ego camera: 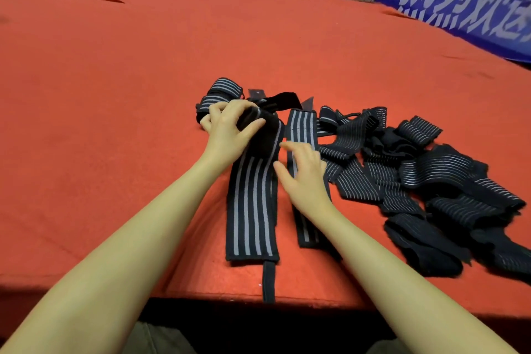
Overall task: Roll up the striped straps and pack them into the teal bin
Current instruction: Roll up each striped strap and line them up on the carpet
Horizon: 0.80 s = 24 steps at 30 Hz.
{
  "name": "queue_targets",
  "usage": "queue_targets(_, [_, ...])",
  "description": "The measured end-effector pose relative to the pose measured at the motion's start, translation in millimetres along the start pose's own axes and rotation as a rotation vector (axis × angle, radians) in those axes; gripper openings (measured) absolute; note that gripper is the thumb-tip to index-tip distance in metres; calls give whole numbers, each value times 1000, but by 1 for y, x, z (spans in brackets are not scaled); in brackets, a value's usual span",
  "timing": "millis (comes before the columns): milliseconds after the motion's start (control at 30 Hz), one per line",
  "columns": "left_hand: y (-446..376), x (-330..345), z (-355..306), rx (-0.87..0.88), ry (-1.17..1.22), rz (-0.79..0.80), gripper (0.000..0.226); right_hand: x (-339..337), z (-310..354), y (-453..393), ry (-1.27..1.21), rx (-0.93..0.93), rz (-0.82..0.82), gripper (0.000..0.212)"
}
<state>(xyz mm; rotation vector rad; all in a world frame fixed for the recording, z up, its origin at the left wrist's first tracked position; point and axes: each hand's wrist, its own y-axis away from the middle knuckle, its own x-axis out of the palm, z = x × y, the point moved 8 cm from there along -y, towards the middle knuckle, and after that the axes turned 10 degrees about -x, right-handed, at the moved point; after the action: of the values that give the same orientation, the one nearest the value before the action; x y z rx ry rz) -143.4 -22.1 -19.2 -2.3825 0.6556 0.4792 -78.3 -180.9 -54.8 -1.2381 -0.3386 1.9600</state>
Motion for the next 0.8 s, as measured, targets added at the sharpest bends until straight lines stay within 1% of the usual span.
queue_targets(100, [-3,1,1,25,-6,-9,24,-3,-18,-28,-68,145,-73,48])
queue_targets(167, [-8,4,2,51,-28,-7,29,0,-27,-48,-142,191,-91,50])
queue_targets(300, [-27,13,9,80,-51,20,40,14,-48,-81,-335,248,-105,44])
queue_targets(400, [-45,22,15,73,-20,80,50,24,-59,-106,-436,232,-131,38])
queue_targets(467, [-57,27,17,73,1,96,51,31,-62,-121,-483,214,-129,33])
queue_targets(533, [-72,31,22,67,-10,88,47,33,-68,-136,-539,202,-188,27])
queue_targets(600, [-87,38,28,91,-98,91,47,30,-76,-151,-507,179,-255,22])
queue_targets(700, [-105,56,36,160,-303,130,52,28,-91,-179,-477,163,-270,13])
queue_targets(800, [-118,83,43,87,-430,182,57,33,-109,-200,-368,155,-223,11])
